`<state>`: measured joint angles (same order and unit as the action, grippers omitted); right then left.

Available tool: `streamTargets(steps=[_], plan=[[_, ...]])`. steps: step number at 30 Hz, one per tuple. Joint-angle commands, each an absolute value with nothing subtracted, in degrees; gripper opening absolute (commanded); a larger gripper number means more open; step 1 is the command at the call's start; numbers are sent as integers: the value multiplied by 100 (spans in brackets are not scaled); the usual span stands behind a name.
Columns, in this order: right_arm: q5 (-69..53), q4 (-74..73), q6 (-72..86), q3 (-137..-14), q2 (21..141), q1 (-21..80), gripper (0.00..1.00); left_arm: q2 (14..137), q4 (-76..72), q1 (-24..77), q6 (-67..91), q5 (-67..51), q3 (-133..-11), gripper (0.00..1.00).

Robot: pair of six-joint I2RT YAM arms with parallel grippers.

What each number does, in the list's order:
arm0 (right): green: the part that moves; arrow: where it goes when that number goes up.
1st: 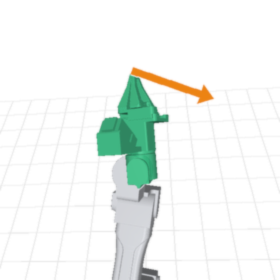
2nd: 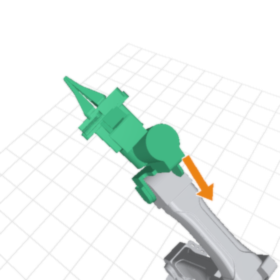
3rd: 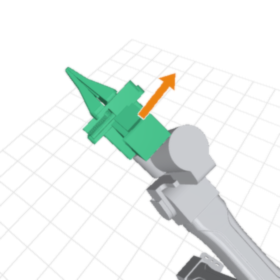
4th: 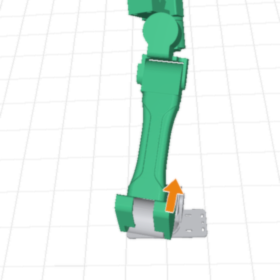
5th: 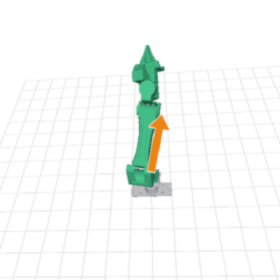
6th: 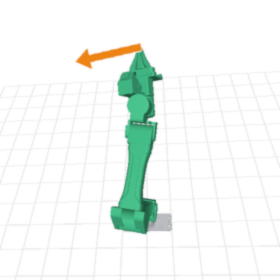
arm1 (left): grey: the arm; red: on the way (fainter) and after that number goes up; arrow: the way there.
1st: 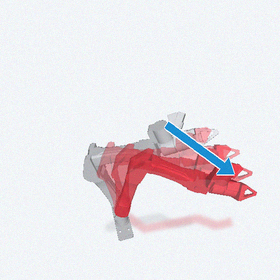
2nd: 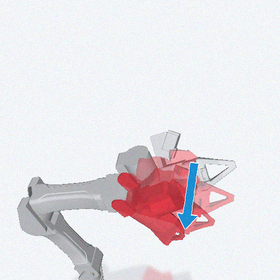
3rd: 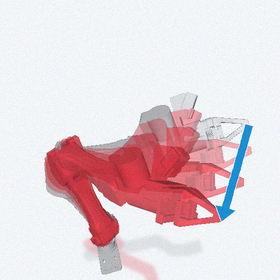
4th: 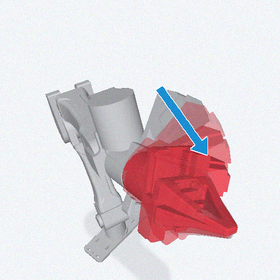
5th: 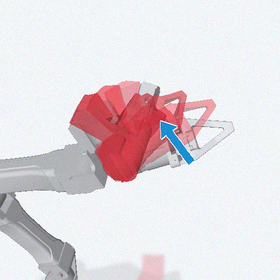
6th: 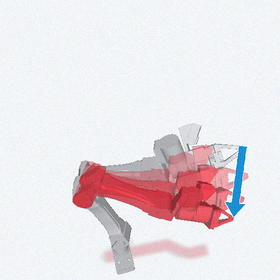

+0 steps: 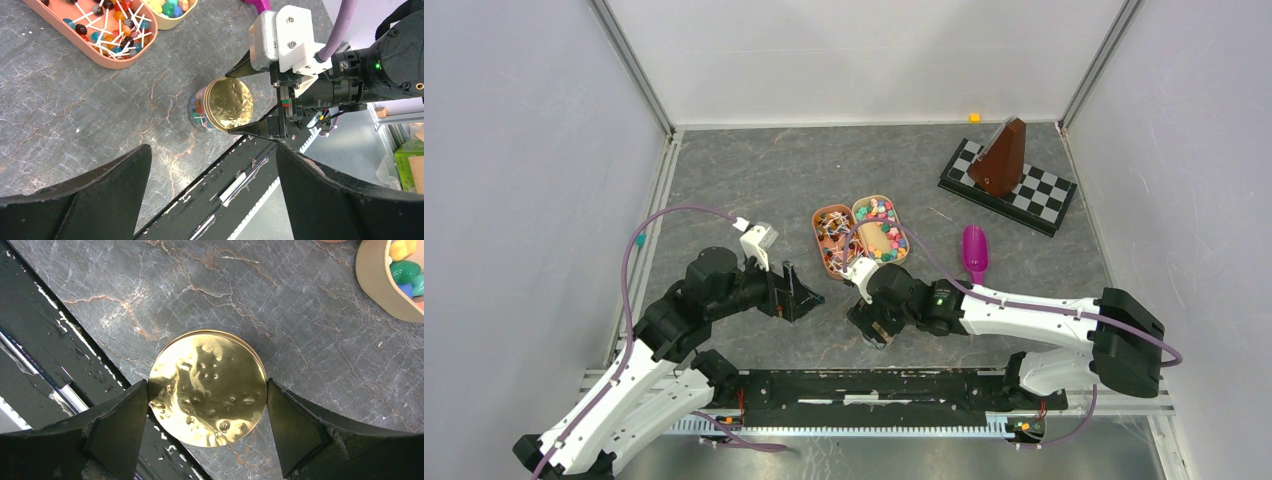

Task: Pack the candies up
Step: Close the bottle lid on the packing bottle.

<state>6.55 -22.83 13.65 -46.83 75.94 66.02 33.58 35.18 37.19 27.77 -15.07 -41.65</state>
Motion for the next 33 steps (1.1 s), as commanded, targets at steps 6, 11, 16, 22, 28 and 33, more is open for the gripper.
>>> streamTargets(steps=[6,11,16,22,28,33], plan=[[779,-2321,1423,-4830,7559,6675,75,3347,3474,3689,2562,-1472,-4245,100],[824,-2291,1478,-4715,7532,6704,75,3346,3478,3683,2566,-1473,-4245,100],[816,-2173,1536,-4610,7515,6726,78,3348,3479,3683,2566,-1468,-4248,100],[890,-2124,1547,-4544,7463,6741,85,3357,3477,3685,2566,-1455,-4246,100],[897,-2065,1585,-4577,7323,6750,98,3375,3477,3687,2575,-1446,-4248,100],[837,-2014,1611,-4627,7204,6766,98,3384,3480,3684,2575,-1450,-4246,100]])
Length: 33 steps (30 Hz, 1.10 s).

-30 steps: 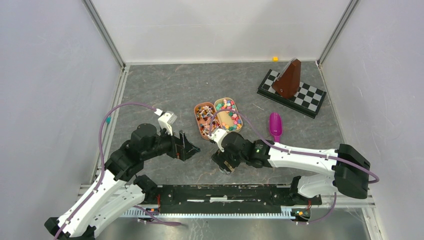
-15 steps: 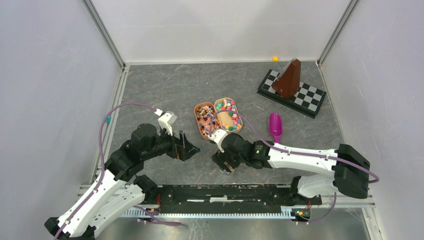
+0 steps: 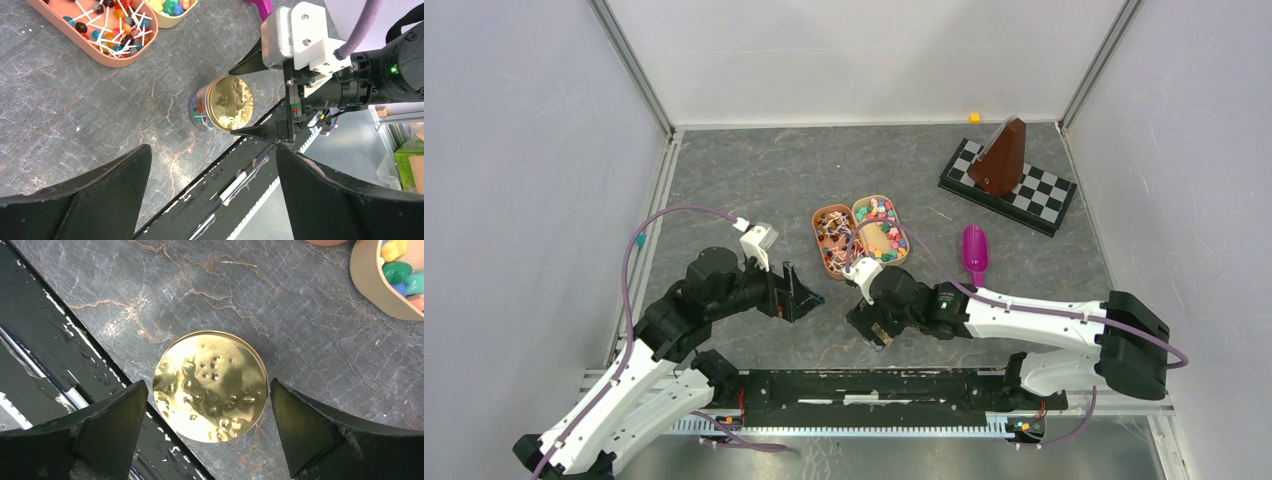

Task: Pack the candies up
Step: Close the bottle lid on the packing bottle.

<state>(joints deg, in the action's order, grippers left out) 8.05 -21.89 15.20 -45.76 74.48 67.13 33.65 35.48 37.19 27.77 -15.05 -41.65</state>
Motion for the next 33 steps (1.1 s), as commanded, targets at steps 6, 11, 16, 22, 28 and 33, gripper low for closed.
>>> streamTargets(steps=[6,11,16,22,28,33], plan=[[918,-2022,1634,-4711,6974,6768,98,3384,3482,3683,2574,-1442,-4244,100],[1140,-2063,1648,-4660,6818,6775,98,3382,3483,3682,2573,-1424,-4243,100],[1468,-2039,1619,-4492,6544,6760,98,3444,3475,3698,2612,-1389,-4230,100],[1928,-2048,1510,-4214,6079,6764,98,3669,3331,3889,2645,-1760,-4220,100],[2292,-1987,1377,-3830,5553,6663,98,3866,3409,4600,2892,-991,-4242,100],[2156,-1912,1262,-3548,5113,6285,98,3906,3490,5359,3049,-134,-4207,100]])
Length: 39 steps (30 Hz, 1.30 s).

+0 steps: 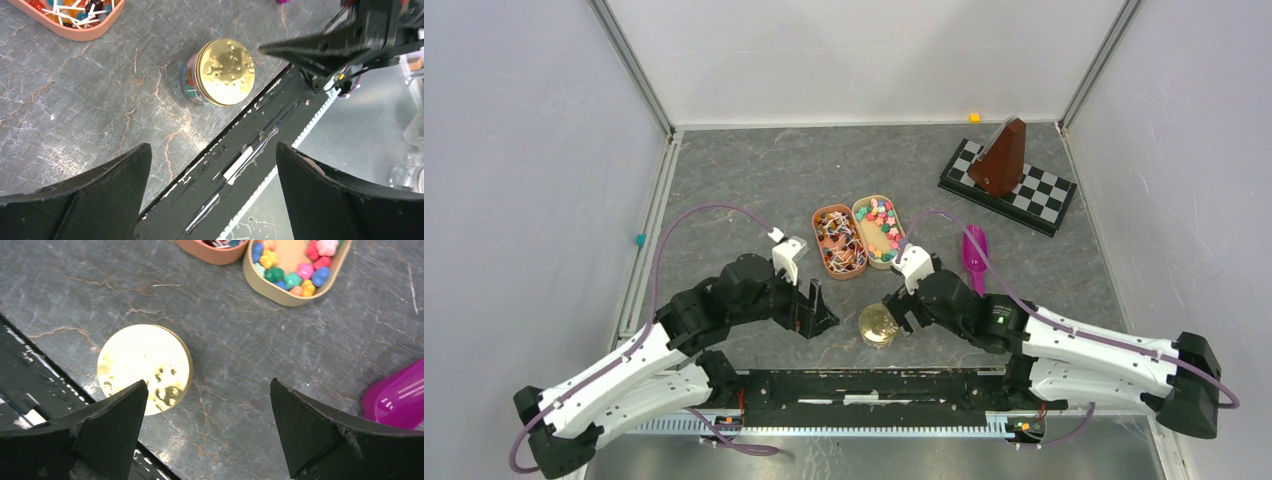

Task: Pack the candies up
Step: Close the bottle lid on the packing bottle, then screw the bottle lid onto the packing bottle.

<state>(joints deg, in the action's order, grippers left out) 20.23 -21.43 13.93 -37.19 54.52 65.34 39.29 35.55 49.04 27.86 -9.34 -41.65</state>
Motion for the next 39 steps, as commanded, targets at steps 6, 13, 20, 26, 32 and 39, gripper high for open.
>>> streamTargets(steps=[6,13,20,26,32,39], plan=[[1616,-1675,1178,-3208,4853,5793,98,4052,2831,6361,3500,831,-3588,100],[1103,-1378,1134,-2848,4704,5426,98,4086,1675,7698,3605,2434,-2882,100],[893,-1298,1073,-2760,4692,5343,98,4871,-421,8832,3048,3767,-2000,100],[897,-1447,947,-2804,4516,5226,98,5789,-2677,9253,2334,4326,-1161,100],[922,-1563,892,-2795,4288,5142,98,7194,-4061,9248,1960,4655,-1014,100],[955,-1694,862,-2804,4128,5080,98,8877,-5836,9259,1734,4953,-1026,100]])
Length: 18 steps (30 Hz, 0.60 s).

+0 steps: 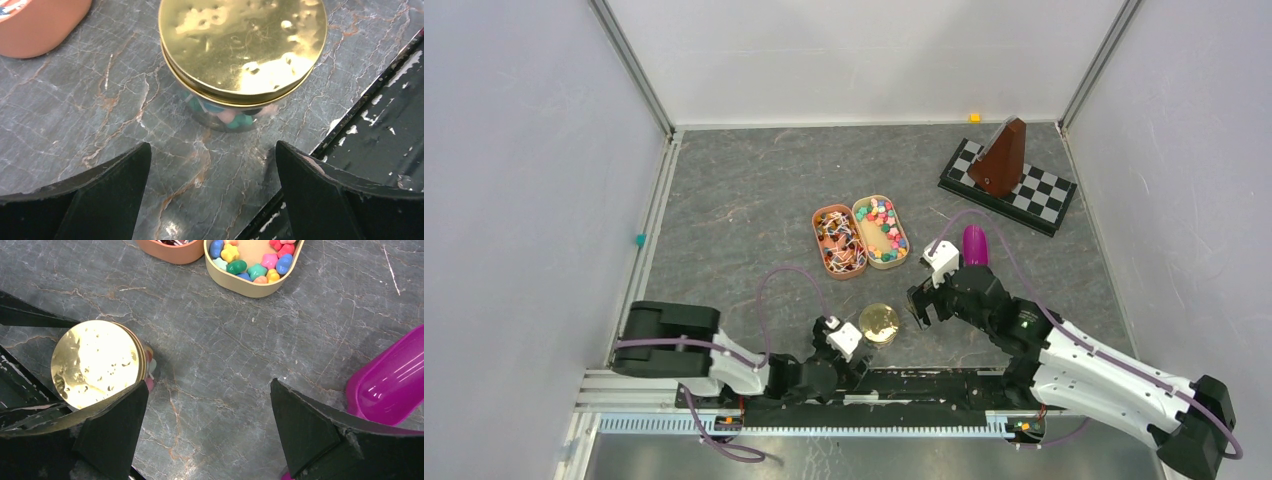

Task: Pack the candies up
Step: Screw the bottle lid onto the packing bottle.

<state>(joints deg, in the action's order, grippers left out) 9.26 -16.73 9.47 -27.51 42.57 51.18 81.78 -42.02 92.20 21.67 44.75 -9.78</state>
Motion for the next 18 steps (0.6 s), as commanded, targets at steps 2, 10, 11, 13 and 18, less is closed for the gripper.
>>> streamTargets(steps=[2,10,11,13,18], plan=[[966,-1730,858,-2795,4075,5071,98,9312,-6373,9258,1598,4864,-1087,100],[971,-1745,857,-2760,4009,5031,98,10680,-8090,9255,986,5017,-1160,100],[967,-1733,859,-2760,4010,5030,98,10819,-8367,9242,997,5033,-1131,100],[926,-1688,859,-2760,4029,5027,98,11138,-8810,9241,914,5027,-1108,100],[737,-1532,853,-2810,4138,5012,98,11428,-8915,9181,823,4973,-1269,100]])
